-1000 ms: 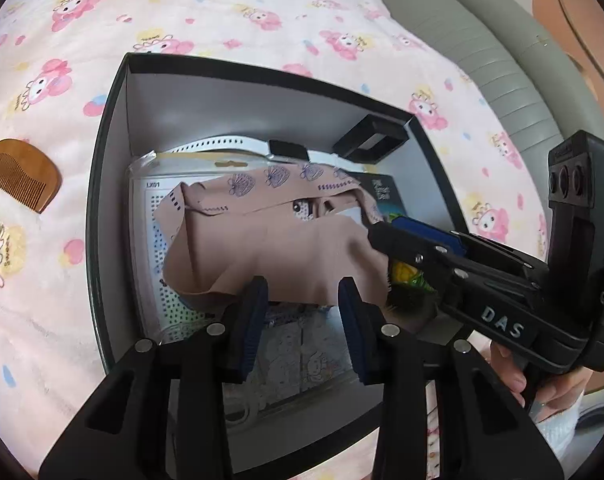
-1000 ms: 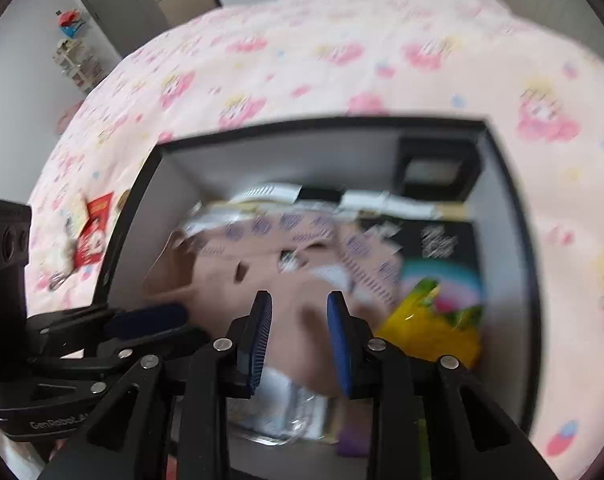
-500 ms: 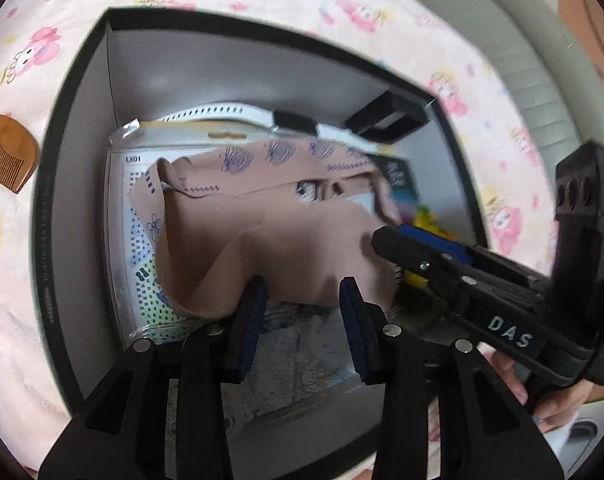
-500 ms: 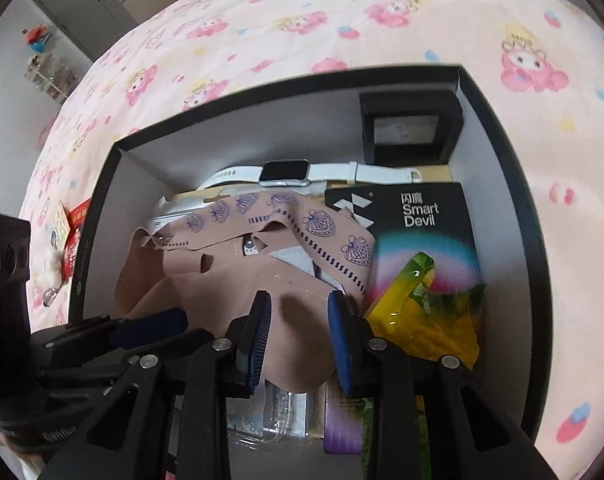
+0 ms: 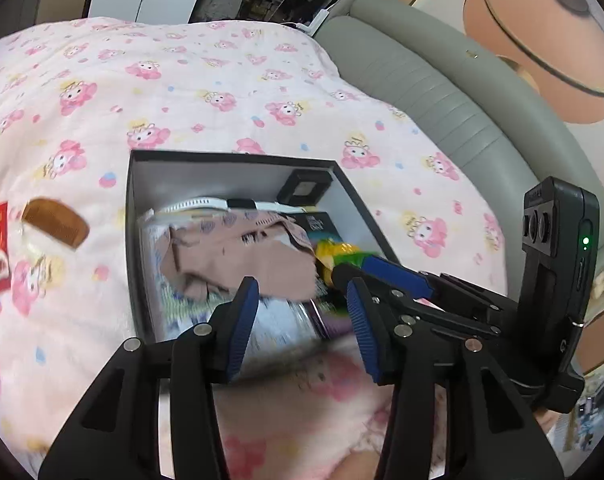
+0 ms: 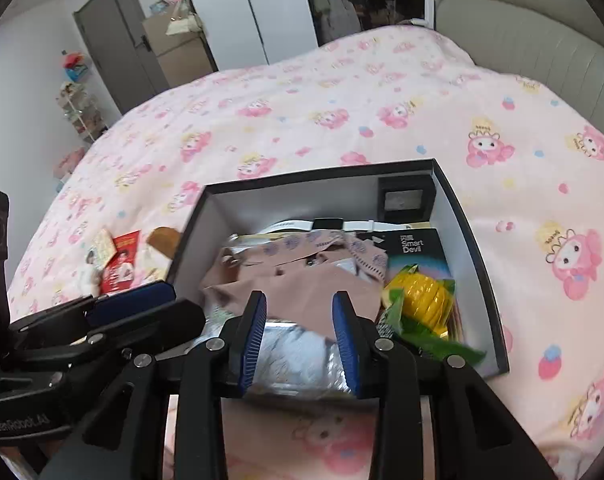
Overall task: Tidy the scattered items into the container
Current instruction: 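Withdraw the right tool from the box toward the remaining items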
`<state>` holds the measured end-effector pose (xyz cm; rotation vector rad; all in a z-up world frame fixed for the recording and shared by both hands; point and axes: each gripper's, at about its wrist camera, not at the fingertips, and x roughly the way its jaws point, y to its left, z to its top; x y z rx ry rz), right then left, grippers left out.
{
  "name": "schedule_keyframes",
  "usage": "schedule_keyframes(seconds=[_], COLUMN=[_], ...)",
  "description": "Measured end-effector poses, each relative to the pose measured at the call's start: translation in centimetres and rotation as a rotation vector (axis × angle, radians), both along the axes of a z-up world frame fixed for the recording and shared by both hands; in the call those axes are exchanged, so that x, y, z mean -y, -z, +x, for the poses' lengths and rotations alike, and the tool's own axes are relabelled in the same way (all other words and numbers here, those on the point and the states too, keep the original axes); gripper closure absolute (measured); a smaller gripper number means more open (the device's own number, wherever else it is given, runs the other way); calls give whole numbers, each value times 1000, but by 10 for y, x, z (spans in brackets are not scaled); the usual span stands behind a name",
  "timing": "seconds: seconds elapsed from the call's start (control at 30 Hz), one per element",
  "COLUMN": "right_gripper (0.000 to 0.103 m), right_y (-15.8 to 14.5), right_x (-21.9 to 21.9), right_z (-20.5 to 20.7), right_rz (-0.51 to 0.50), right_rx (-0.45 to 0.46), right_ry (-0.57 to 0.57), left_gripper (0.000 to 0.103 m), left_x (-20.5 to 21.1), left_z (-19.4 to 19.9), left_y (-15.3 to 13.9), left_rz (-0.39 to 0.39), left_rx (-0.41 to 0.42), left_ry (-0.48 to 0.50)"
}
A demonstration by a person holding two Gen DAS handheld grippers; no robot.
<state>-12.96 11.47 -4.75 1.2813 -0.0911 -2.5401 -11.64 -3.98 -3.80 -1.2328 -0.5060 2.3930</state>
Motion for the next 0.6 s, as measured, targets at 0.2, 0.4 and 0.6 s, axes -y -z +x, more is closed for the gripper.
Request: schedule_keyframes(seconds=[0.2, 0.4, 0.6], right_gripper=[72, 72, 73], right_y=[-18, -26, -22], right_x=[13, 43, 96], right_z=[40, 71, 81], right_rz=[-21, -4, 19], right_rx=[-25, -56, -41], right_ry=[-33, -91, -214], left_gripper=[56, 56, 56], left_x=[11, 34, 81], left_z=[45, 87, 116], left_y=[-23, -30, -25], left_rz=[-5, -10, -24], left_rx=[-47, -56, -40], left_ry=[-8, -57, -160])
